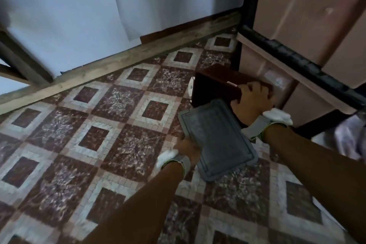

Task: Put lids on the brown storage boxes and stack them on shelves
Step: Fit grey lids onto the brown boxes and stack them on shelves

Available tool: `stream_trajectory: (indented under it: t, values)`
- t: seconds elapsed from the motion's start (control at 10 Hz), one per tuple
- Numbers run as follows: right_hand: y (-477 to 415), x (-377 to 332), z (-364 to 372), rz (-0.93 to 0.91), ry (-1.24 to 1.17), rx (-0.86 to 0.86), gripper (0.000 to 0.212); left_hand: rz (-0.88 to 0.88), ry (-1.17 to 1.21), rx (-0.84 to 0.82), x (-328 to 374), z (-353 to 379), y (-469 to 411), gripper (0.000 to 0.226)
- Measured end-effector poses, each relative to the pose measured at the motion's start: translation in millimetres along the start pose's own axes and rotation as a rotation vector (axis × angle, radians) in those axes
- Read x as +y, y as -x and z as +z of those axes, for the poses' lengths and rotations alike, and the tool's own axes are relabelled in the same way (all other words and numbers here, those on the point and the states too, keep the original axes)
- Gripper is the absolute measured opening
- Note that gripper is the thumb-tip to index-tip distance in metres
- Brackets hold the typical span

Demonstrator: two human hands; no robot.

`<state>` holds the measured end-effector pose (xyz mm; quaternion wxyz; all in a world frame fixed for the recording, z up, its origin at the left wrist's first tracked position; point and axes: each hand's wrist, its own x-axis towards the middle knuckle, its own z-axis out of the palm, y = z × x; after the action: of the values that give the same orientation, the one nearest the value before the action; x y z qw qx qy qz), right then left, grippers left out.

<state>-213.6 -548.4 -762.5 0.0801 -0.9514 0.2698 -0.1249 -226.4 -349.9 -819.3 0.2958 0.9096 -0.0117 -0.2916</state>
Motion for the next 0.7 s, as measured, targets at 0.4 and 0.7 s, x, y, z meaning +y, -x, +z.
stream_trajectory:
  t: [0.4,0.7]
  values:
    - [-14.2,-3.5,25.8,-0.017,0.031,0.074,0.028,0.105,-0.553,-0.141,-77.1,65.0,-25.6,0.083]
    - [15.1,-63.7,29.3,-0.097,-0.057,-0.046,0.022,-0.244,-0.405,0.104,-158.7,4.2,-0.2,0.041]
